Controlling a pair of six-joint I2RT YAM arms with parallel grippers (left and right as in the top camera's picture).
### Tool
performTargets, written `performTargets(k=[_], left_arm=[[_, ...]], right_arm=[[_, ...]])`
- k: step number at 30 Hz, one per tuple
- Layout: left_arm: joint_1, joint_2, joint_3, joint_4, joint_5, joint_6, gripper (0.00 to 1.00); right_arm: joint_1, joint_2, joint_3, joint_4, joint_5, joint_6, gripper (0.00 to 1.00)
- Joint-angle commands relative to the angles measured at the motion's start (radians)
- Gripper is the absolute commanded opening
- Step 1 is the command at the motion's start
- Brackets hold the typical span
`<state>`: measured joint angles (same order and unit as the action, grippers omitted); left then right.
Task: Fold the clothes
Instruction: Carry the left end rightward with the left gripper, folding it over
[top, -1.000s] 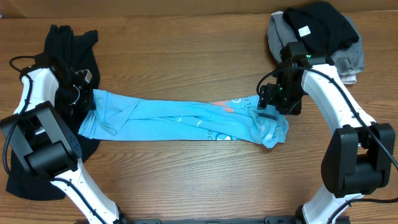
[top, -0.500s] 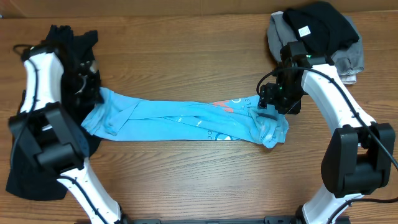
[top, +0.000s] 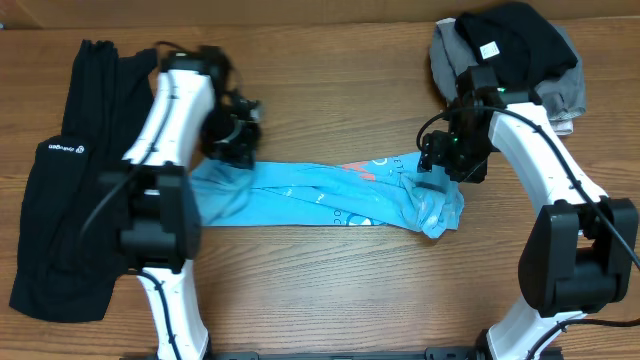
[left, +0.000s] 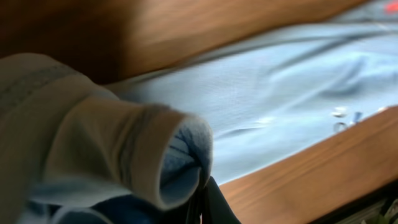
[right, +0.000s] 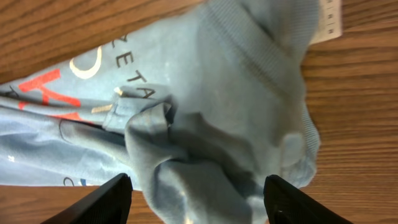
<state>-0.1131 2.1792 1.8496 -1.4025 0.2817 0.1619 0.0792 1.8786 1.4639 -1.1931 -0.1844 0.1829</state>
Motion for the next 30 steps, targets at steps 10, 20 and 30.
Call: performTargets(k=[10, 20, 30], left_arm=[[-0.163, -0.009, 0.172, -0.072, 0.024, -0.083, 0.04], [-0.266, -0.008, 0.198, -0.066, 0.026, -0.096, 0.04], [-0.336, -0.009, 0.226, -0.06, -0.026, -0.096, 0.91]], right_arm=[[-0.076, -0.023, -0.004, 0.023, -0.045, 0.0, 0.72], [-0.076, -0.023, -0.004, 0.039, -0.046, 0.0, 0.72], [-0.076, -0.023, -0.004, 0.037, -0.046, 0.0, 0.72]])
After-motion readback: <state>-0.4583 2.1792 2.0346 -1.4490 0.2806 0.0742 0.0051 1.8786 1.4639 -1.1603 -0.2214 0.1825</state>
